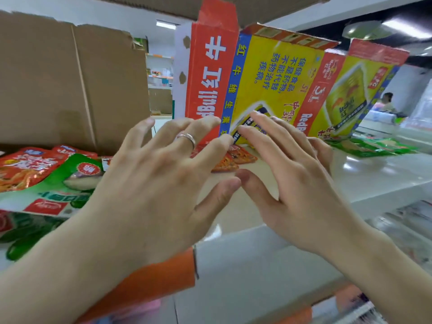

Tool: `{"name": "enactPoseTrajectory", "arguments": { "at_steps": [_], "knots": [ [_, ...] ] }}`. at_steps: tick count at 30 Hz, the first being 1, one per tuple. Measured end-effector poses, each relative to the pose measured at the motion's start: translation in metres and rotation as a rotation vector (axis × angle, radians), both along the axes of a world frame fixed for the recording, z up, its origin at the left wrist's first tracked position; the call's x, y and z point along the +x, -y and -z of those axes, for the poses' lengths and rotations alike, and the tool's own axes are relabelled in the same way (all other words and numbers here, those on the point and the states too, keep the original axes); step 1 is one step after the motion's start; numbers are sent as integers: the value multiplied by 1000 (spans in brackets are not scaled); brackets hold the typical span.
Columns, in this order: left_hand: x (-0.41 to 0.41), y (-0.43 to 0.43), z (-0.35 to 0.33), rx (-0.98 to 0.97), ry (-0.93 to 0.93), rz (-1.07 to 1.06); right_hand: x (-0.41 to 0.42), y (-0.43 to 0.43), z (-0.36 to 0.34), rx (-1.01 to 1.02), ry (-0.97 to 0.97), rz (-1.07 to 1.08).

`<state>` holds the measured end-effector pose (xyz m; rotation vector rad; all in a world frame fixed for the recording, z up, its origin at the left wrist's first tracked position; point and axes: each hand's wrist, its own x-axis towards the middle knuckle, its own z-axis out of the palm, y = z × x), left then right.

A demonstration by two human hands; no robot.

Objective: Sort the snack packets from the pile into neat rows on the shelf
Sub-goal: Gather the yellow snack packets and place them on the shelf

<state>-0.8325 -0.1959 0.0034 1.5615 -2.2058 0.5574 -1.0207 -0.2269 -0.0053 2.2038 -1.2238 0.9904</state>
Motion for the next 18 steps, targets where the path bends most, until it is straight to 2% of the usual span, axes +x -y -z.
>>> {"name": "enactPoseTrajectory", "arguments": {
  "at_steps": [6,18],
  "knots": [
    [-6,-33,13,-153,-11,44,-4,-28,4,-47,1,-78],
    [6,-125,25,-78,-64,-88,-1,-110,36,37,68,-174]
  ]
}}
